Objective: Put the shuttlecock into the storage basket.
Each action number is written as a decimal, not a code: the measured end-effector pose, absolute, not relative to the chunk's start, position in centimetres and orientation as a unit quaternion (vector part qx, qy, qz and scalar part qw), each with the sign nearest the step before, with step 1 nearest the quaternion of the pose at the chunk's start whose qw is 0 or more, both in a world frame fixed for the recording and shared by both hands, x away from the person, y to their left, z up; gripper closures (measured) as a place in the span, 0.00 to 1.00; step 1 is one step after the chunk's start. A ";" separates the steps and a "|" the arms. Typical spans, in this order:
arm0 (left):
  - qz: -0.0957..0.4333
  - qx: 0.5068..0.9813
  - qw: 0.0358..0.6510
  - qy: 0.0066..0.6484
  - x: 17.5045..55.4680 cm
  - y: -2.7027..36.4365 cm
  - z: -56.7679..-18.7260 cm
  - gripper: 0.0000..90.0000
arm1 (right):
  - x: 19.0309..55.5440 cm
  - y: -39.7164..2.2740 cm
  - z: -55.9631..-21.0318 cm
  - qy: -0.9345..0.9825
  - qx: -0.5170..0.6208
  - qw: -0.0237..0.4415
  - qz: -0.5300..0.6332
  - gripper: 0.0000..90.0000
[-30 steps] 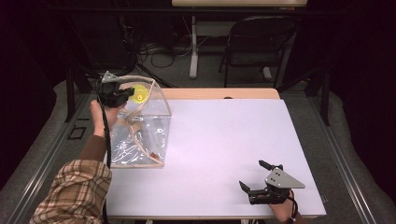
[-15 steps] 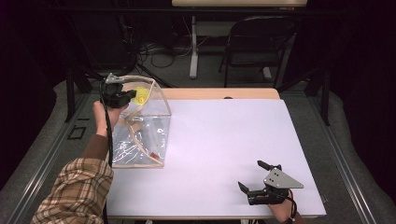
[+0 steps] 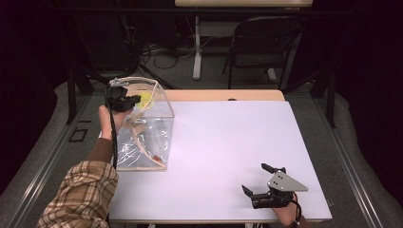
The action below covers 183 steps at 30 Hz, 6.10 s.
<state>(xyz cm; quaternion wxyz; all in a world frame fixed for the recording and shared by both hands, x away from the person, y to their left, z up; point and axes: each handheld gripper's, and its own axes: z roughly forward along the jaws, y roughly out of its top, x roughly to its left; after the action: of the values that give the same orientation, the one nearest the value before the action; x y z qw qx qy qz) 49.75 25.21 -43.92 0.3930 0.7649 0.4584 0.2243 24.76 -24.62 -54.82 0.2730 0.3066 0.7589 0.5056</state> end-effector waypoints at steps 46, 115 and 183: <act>0.249 0.735 0.420 0.471 47.8 26.4 -41.7 0.18 | 25.0 -25.0 -55.1 0.760 0.313 0.265 0.504 0.00; 0.244 0.777 0.494 0.305 38.8 18.3 -38.9 0.00 | 25.1 -24.6 -54.9 0.761 0.310 0.267 0.504 0.00; 0.202 0.797 0.505 0.264 28.6 19.2 -52.9 0.00 | 24.7 -24.9 -54.7 0.756 0.308 0.281 0.504 0.00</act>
<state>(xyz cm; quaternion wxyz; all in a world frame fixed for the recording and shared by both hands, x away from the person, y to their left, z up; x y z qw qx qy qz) 28.57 19.20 -52.94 0.5048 0.7966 0.2641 0.2024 24.70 -24.89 -54.70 0.2807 0.3083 0.7565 0.5039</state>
